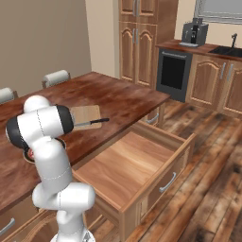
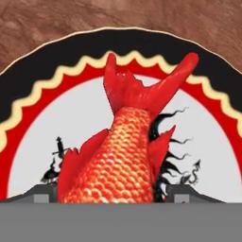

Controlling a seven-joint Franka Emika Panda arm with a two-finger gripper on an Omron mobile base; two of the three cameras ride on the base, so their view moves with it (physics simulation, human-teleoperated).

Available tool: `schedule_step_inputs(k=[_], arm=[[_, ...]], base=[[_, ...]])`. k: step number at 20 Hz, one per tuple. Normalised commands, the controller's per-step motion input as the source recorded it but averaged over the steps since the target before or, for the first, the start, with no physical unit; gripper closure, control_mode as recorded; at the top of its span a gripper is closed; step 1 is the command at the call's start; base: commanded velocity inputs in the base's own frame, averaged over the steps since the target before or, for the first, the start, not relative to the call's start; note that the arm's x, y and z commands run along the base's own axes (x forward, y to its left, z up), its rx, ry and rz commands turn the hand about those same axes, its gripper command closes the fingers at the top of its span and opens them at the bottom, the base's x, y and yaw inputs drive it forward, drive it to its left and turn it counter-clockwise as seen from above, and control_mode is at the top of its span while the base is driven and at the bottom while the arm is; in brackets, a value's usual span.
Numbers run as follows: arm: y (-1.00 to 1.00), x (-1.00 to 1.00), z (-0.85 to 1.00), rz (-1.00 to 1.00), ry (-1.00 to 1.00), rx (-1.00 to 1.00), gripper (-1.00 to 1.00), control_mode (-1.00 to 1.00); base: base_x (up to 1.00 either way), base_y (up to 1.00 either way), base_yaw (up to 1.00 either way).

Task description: Pick up the knife from the drawer and place it on the cutting board. Then place the meat from the plate to the cutting board.

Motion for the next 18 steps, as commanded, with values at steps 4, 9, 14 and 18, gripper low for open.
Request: schedule_step_inputs(k=[4, 9, 14, 18], arm=[[-0.01, 0.00, 0.01, 0.00, -0.02, 0.00, 1.00, -1.00], [-0.33, 0.02, 0.49, 0.00, -0.09, 0.00, 1.00, -1.00], [-0.48, 0.26, 0.44, -0.03, -0.05, 0.00, 1.00, -1.00], [-0.39, 0.52, 0.31, -0.04, -0.01, 0.00, 1.00, -1.00]], base=[[0.00, 0.00, 0.00], [0.00, 0.00, 0.00], [0.00, 0.00, 0.00], [0.00, 0.00, 0.00]])
